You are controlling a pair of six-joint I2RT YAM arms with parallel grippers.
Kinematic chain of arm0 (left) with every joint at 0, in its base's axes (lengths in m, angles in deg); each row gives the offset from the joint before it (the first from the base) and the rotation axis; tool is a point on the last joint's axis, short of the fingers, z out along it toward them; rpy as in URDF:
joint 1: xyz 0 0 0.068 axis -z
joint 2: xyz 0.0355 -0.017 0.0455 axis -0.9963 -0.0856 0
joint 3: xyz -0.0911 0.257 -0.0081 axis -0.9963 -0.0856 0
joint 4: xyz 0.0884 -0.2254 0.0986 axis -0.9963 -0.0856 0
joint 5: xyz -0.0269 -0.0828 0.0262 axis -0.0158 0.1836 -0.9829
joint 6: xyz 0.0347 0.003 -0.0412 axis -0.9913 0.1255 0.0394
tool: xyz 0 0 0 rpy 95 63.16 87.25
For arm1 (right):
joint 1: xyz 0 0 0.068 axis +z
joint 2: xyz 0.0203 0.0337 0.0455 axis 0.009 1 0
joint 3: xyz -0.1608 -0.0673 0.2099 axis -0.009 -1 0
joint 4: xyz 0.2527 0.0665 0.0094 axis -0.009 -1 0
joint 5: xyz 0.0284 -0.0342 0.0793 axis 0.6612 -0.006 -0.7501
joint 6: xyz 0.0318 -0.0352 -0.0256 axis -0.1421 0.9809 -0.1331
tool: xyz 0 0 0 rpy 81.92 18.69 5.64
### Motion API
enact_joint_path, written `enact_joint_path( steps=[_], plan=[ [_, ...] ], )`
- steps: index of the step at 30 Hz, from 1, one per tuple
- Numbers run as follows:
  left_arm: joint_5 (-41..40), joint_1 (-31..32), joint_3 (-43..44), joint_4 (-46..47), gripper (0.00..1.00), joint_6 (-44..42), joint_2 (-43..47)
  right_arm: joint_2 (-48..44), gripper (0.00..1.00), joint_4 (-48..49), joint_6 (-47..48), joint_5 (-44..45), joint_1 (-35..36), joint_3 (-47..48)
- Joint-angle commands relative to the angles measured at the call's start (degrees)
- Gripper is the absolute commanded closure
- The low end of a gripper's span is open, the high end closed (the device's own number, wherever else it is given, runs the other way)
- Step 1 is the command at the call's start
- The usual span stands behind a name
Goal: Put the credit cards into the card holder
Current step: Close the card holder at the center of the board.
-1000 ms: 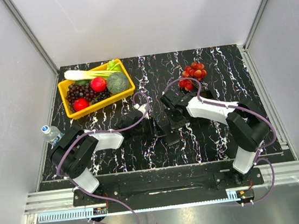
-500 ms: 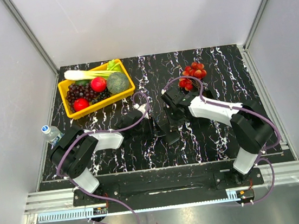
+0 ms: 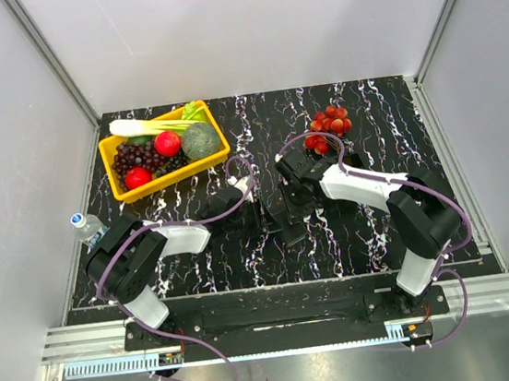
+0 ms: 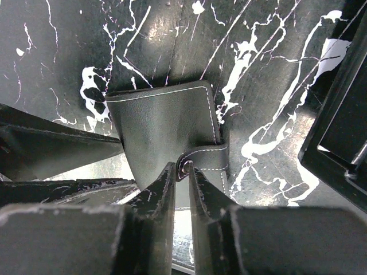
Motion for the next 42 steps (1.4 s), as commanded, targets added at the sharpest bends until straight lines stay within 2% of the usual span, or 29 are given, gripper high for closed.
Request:
enact_joint_path(
  steps=[1, 2, 10, 33, 42],
  plan=[
    [1.2, -0.1, 1.1, 3.6, 0.59, -0.4, -0.7, 0.4, 0.81, 1.7, -0.4, -1.4, -0.7, -0.2],
    [1.2, -0.1, 1.0, 3.6, 0.59, -0.4, -0.6, 0.4, 0.86, 1.7, -0.3, -1.5, -0.7, -0.2],
    [1.5, -0.2, 1.3, 3.7, 0.59, -0.4, -0.8, 0.5, 1.0, 2.2, -0.3, -1.6, -0.9, -0.3],
    [0.8, -0.3, 1.7, 2.8, 0.59, -0.5, -0.8, 2.7, 1.0, -3.7, 9.1, -5.1, -3.7, 2.5],
    [1.1, -0.4, 2.1, 3.0, 0.6, -0.5, -1.3, 3.9, 1.0, -2.4, 10.3, -12.8, -4.0, 3.6]
  ],
)
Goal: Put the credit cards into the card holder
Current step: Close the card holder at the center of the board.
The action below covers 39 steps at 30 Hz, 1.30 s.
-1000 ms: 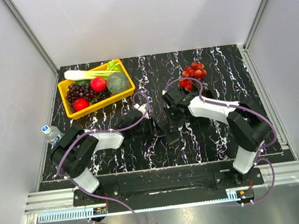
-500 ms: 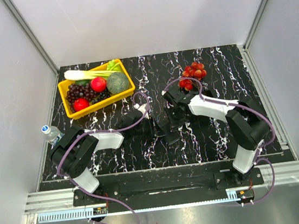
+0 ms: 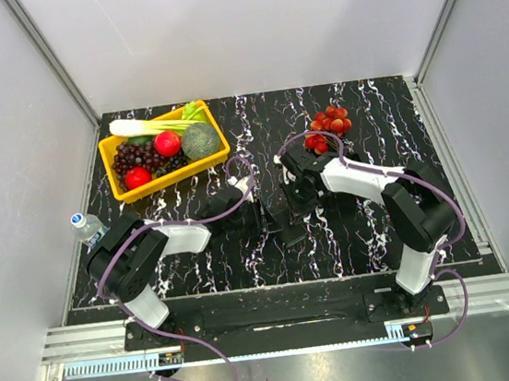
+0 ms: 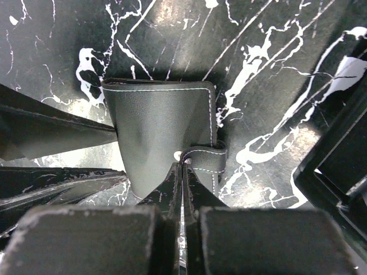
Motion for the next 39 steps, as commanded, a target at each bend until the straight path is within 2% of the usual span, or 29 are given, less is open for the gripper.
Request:
enact_joint_path(
  steps=[1, 7, 39],
  plan=[
    [0.9, -0.3, 2.1, 2.5, 0.6, -0.6, -0.7, 1.8, 1.0, -0.3, 1.6, -5.4, -0.3, 2.2],
    [0.8, -0.4, 2.2, 2.4, 0.6, -0.6, -0.7, 2.6, 1.0, -0.1, 2.0, -7.1, -0.5, 2.1],
    [1.5, -0.4, 2.6, 2.7, 0.6, -0.6, -1.2, 11.0, 1.0, -4.1, -1.0, 1.9, 1.8, 4.5]
  ],
)
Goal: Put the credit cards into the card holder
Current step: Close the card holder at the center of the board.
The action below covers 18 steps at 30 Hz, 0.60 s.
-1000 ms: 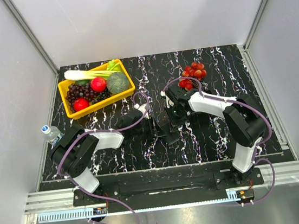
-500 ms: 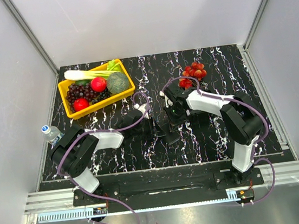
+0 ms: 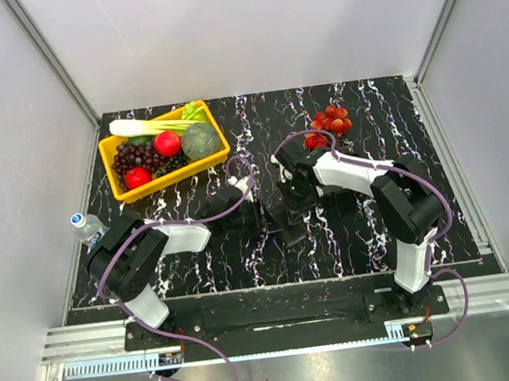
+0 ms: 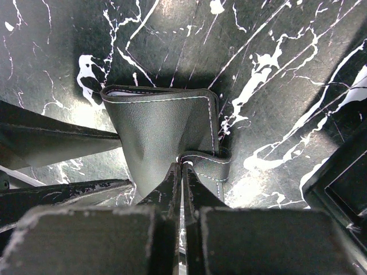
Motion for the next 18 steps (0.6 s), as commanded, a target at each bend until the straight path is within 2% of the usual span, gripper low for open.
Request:
enact_joint_path(
  steps=[1, 18],
  plan=[
    [0.9, -0.1, 2.3, 3.2, 0.6, -0.5, -0.9, 5.7, 1.0, 0.1, -0.8, 4.8, 2.4, -0.6],
    [1.1, -0.1, 2.3, 3.3, 0.6, -0.5, -1.1, 12.4, 1.0, -2.0, -3.5, 6.9, 4.8, 2.0]
  ],
)
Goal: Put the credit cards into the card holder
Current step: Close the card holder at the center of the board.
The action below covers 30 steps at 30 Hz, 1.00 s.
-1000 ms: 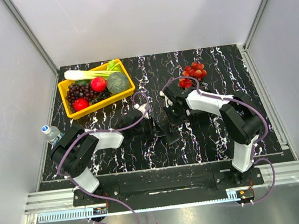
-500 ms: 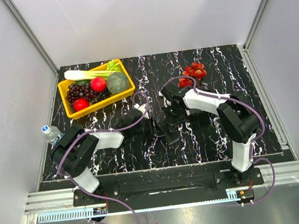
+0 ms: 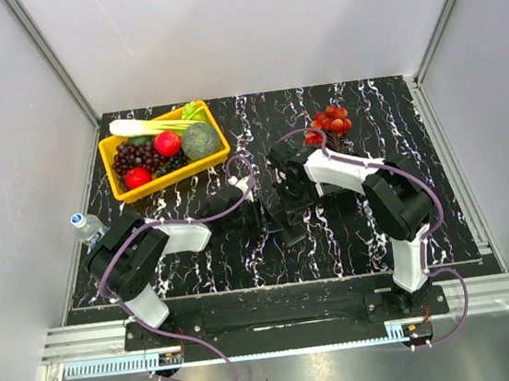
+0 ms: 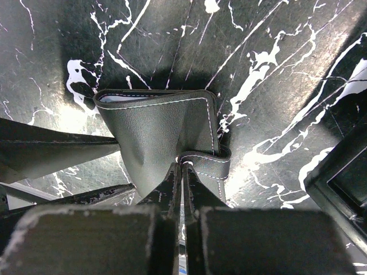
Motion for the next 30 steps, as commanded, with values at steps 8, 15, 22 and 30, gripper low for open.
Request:
enact_joint_path(
  steps=[8, 15, 22, 30],
  plan=[
    [1.0, -0.1, 2.2, 3.4, 0.6, -0.6, -0.6, 11.0, 1.0, 4.8, -4.9, 4.6, 4.3, -3.7],
    [1.2, -0.1, 2.3, 3.5, 0.6, -0.6, -0.7, 14.1, 1.0, 5.2, -6.3, 6.9, 5.2, -3.5],
    [1.7, -0.1, 2.0, 4.3, 0.6, -0.4, -1.1, 15.7, 1.0, 5.0, -5.6, 7.9, 5.4, -3.7],
    [2.2, -0.3, 1.8, 4.9, 0.6, -0.4, -1.4, 19.1, 1.0, 3.2, -3.6, 6.5, 5.4, -1.8]
  ],
)
